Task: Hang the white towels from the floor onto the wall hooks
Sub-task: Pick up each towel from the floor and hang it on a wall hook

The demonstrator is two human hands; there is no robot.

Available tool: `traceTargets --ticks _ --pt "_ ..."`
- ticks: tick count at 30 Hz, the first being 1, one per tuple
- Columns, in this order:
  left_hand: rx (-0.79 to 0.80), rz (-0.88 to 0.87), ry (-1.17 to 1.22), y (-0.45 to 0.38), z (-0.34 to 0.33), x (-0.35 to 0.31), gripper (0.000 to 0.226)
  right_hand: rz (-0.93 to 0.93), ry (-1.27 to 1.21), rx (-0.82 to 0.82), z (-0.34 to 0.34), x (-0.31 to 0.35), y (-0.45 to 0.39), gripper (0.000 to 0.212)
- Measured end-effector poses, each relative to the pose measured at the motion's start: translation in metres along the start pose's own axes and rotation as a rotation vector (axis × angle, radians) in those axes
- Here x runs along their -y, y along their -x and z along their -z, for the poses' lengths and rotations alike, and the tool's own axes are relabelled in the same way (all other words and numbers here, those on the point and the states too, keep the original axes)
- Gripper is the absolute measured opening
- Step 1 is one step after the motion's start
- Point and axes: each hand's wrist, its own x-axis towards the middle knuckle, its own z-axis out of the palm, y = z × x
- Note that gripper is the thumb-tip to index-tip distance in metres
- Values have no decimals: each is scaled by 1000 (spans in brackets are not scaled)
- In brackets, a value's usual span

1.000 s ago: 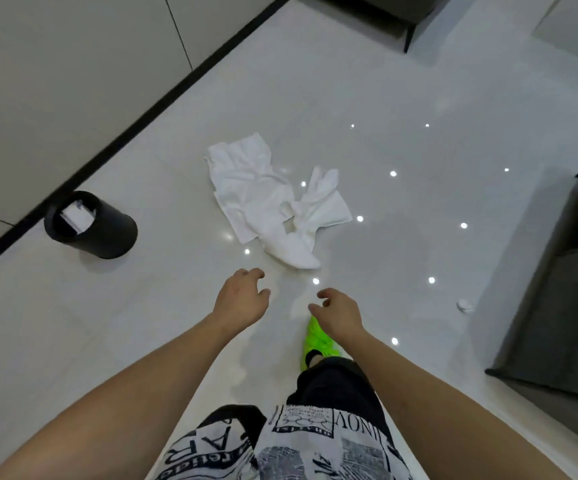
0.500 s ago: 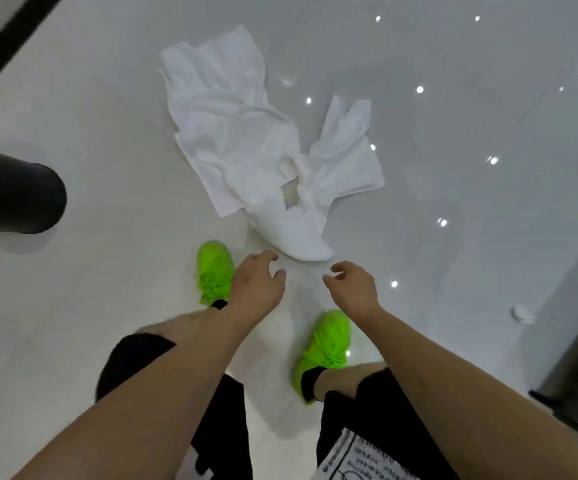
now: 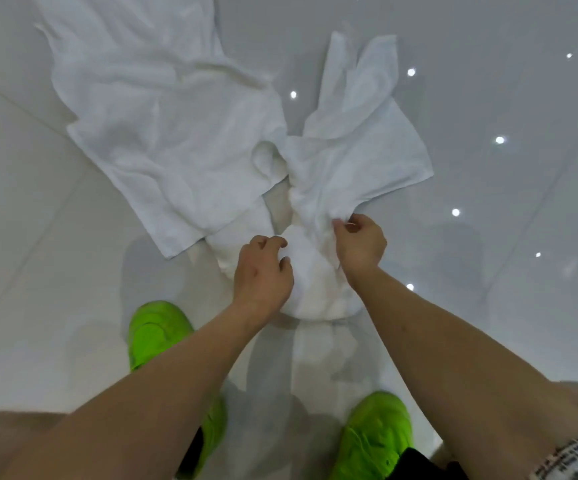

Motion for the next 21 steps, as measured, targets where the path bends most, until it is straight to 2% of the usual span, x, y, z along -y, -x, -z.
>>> traceTargets --ticks 5,7,9,13,18,21 --pt "32 20 15 -2 7 -15 34 -81 -57 -150 15 11 8 10" --pt "73 13 27 14 25 -29 34 -145 -102 -151 35 23 23 15" --pt "101 -20 7 36 50 -47 33 -205 -162 -99 60 39 44 15" --pt "117 -45 -7 84 119 -96 32 -301 -463 54 132 93 100 18" --pt "89 -145 44 149 224 -197 35 -343 -735 230 251 185 181 5" --pt "81 -234 26 188 287 -268 30 -341 -852 388 327 230 229 32"
